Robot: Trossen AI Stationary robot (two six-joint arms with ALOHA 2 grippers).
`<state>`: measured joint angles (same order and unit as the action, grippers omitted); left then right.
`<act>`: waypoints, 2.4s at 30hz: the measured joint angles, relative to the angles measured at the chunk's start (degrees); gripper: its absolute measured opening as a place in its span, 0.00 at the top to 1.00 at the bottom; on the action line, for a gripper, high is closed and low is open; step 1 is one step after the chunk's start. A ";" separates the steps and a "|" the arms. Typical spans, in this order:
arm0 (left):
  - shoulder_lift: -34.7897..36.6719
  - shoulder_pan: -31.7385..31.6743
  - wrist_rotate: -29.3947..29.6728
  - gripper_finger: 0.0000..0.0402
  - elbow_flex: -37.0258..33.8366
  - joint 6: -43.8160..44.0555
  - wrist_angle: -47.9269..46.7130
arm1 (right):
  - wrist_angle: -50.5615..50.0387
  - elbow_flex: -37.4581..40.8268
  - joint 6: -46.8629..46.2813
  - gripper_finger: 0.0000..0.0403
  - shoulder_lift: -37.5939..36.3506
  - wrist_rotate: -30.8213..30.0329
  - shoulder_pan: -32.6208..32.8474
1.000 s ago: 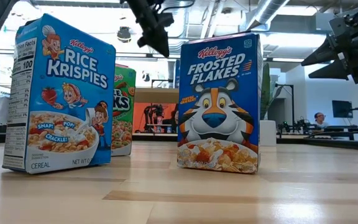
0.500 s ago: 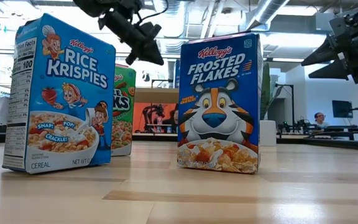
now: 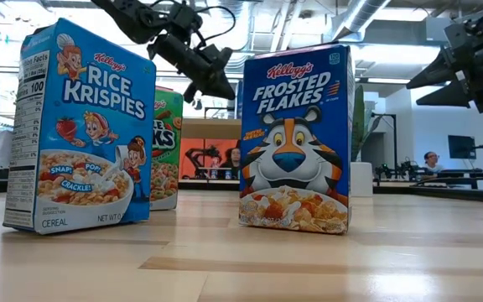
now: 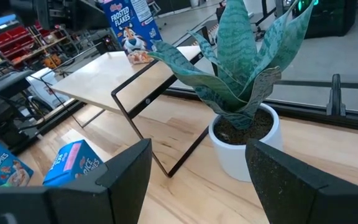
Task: Stack cereal on shelf
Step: Put the top blue cereal box on the shelf
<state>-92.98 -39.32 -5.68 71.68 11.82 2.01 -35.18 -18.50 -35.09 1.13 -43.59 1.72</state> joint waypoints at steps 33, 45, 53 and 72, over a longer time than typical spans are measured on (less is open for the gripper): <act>1.74 3.35 1.67 1.00 0.02 4.02 -6.11 | 0.00 0.00 0.17 0.29 -0.01 0.00 0.02; -0.27 7.47 7.22 1.00 0.13 3.27 -1.58 | 0.02 0.00 0.11 0.29 0.00 0.00 0.02; -2.75 7.44 7.53 1.00 0.09 2.81 1.10 | 0.02 0.00 0.00 0.29 0.00 0.02 0.02; -3.86 7.23 12.63 1.00 0.04 0.86 2.74 | 0.02 0.00 0.04 0.29 -0.01 0.01 0.01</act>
<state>-96.84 -32.10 6.95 71.72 12.69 4.74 -35.16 -18.50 -35.05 1.12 -43.59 1.73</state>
